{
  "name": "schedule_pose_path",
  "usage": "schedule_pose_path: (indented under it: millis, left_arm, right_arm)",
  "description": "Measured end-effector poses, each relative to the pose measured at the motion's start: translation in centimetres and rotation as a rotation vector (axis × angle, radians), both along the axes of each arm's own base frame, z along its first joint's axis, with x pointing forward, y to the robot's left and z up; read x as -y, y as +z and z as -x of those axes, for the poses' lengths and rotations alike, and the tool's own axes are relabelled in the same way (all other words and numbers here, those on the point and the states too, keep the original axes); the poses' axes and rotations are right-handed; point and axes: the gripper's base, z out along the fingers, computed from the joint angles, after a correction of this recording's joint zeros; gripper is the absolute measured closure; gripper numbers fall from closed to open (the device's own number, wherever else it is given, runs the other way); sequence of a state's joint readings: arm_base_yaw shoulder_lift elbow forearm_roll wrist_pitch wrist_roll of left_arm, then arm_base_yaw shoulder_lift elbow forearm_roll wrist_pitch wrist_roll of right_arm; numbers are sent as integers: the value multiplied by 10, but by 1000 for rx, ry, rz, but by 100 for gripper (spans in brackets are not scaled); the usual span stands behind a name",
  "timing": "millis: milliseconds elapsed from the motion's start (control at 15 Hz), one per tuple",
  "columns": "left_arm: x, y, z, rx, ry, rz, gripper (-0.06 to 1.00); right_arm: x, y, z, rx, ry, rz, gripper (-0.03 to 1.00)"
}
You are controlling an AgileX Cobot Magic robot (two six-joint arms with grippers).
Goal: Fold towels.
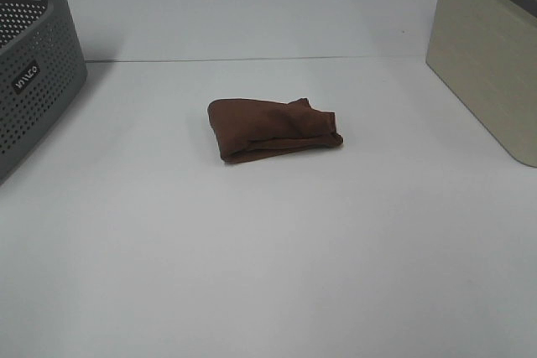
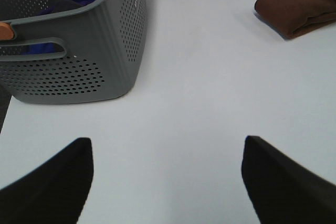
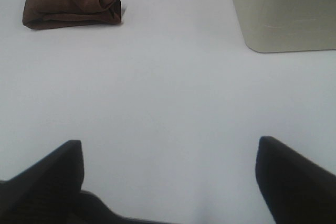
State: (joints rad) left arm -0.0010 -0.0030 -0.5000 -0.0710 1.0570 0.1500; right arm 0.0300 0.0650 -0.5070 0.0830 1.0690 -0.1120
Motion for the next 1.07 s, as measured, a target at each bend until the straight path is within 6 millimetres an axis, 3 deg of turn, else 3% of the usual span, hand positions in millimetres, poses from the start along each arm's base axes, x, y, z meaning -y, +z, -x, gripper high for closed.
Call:
schedule_pose_path:
  millis: [200,1067]
  left_arm:
    - [0,0,0,1,0,0,20]
    - [0,0,0,1,0,0,20]
  right_arm:
    - [0,0,10,68,1,-4,13]
    - [0,0,10,70,4,-8,13]
